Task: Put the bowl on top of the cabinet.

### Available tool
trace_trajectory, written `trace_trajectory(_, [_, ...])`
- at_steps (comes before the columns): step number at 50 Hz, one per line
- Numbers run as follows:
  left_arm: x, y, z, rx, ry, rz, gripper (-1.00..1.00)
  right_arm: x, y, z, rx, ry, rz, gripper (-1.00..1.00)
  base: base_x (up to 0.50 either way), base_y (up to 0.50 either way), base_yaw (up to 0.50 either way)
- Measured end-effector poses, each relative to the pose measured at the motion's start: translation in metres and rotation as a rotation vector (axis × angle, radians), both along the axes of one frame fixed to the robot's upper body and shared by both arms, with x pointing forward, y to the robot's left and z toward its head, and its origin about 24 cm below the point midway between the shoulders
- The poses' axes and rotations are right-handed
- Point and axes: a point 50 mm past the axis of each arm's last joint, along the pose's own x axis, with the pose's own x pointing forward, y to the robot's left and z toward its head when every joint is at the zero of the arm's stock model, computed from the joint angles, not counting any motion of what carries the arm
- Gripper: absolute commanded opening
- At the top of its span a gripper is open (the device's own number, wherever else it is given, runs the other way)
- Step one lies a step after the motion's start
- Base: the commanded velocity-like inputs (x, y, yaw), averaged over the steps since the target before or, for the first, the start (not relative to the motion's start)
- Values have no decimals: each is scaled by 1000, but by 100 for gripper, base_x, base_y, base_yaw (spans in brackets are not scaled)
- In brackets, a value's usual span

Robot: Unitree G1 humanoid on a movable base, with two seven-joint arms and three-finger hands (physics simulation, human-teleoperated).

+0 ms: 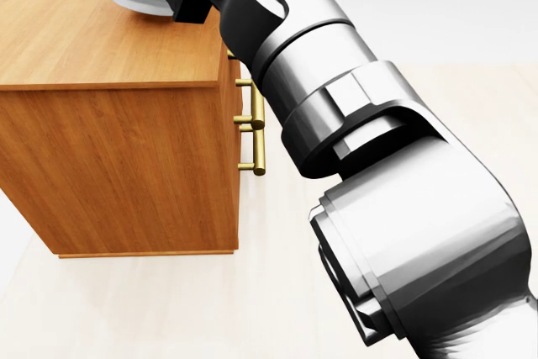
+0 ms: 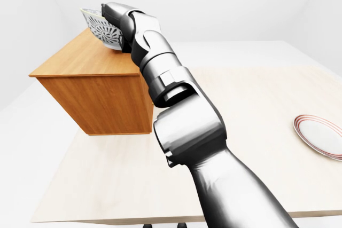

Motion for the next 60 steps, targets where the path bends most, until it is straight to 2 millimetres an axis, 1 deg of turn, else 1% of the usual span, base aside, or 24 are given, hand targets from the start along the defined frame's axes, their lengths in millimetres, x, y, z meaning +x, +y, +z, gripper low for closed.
trace_trajectory(7, [0,0,0,0,-1,-1,100,0,-1,0,5,0,0,-100,0,0,0])
trace_trajectory(8, [0,0,0,0,-2,-1,100,0,-1,0,6,1,1,-76,0,0,0])
trace_trajectory(9, [0,0,1,0,-3,-1,100,0,-1,0,9,-2,1,-15,0,0,0])
trace_trajectory(10, [0,0,1,0,-4,-1,100,0,-1,0,13,-2,1,13,0,0,0])
trace_trajectory(11, [0,0,1,1,-4,-1,100,0,-1,0,17,1,2,47,0,0,0])
trace_trajectory(12, [-1,0,1,1,-4,-1,100,0,0,-1,21,4,2,70,0,0,0])
trace_trajectory(13, [-1,0,1,1,-5,-1,100,1,0,-2,23,7,3,75,0,0,0])
trace_trajectory(14, [-1,0,1,1,-5,-1,100,1,0,-2,26,8,4,92,0,0,0])
trace_trajectory(15, [-1,0,1,1,-5,-1,100,1,0,-2,29,10,4,98,0,0,0])
trace_trajectory(21, [0,0,1,1,-3,-1,100,0,0,0,53,11,10,100,0,0,0])
trace_trajectory(27, [0,0,0,1,-2,-1,100,-4,3,13,105,-10,28,100,0,0,0])
trace_trajectory(30, [0,0,0,1,-1,-2,100,-8,6,26,137,-33,44,100,0,0,0])
trace_trajectory(38, [0,0,0,1,-2,-1,100,-27,16,66,208,-122,100,100,0,0,0])
trace_trajectory(45, [0,-1,0,2,-2,-1,100,-50,26,103,262,-204,165,100,0,0,0])
trace_trajectory(50, [0,-1,1,2,-3,-1,100,-71,33,131,315,-266,222,100,0,0,0])
trace_trajectory(51, [0,-1,1,2,-4,-1,100,-73,33,135,332,-273,232,100,0,0,0])
trace_trajectory(60, [0,-1,1,3,-4,-1,100,-76,27,143,433,-279,258,100,0,0,0])
